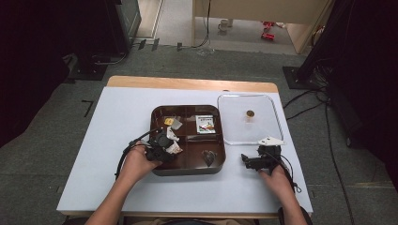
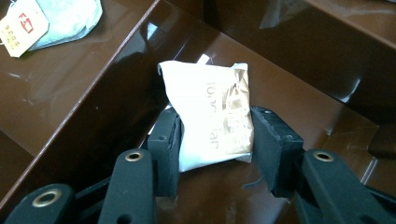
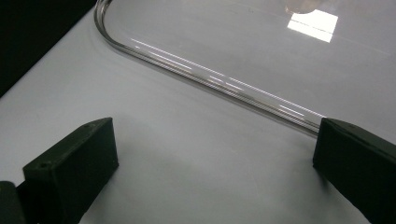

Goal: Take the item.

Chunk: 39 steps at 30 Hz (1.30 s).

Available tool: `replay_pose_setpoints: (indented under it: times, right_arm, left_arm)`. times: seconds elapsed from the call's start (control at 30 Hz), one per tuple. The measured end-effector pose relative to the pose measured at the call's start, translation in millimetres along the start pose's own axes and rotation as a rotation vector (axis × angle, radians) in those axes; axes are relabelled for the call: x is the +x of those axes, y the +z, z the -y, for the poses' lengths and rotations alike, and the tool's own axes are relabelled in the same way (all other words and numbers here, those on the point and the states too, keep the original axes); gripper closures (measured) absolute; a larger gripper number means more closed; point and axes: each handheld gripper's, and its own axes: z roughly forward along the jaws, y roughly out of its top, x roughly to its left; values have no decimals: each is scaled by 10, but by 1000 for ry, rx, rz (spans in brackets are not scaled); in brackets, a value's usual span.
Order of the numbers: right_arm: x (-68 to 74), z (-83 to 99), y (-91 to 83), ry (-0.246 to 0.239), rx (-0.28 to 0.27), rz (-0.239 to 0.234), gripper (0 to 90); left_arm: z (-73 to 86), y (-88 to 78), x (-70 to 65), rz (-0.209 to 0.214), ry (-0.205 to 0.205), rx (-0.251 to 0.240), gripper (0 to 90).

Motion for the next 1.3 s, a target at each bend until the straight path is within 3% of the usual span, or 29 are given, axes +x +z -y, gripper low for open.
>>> replay_pose_setpoints:
  times: [0.13, 0.27, 0.43, 0.73, 1.1, 1.3]
  right_arm:
    - [0, 0, 0, 0, 0, 0, 0]
    - [1, -1, 0, 1, 0, 0, 0]
    - [1, -1, 0, 1, 1, 0, 0]
    - [2, -1, 0, 3, 0, 0, 0]
    - [2, -1, 0, 2, 0, 0, 0]
    - [2, -1, 0, 2, 0, 0, 0]
  left_arm:
    - [14, -12, -19, -12, 15, -5, 625]
    - [26, -32, -1, 3, 7, -22, 692]
    - [38, -46, 18, 19, 2, -43, 716]
    - [79, -143, 103, 55, -40, -100, 728]
    - [94, -247, 139, 45, -36, -164, 729]
    - [142, -326, 210, 51, -64, -205, 728]
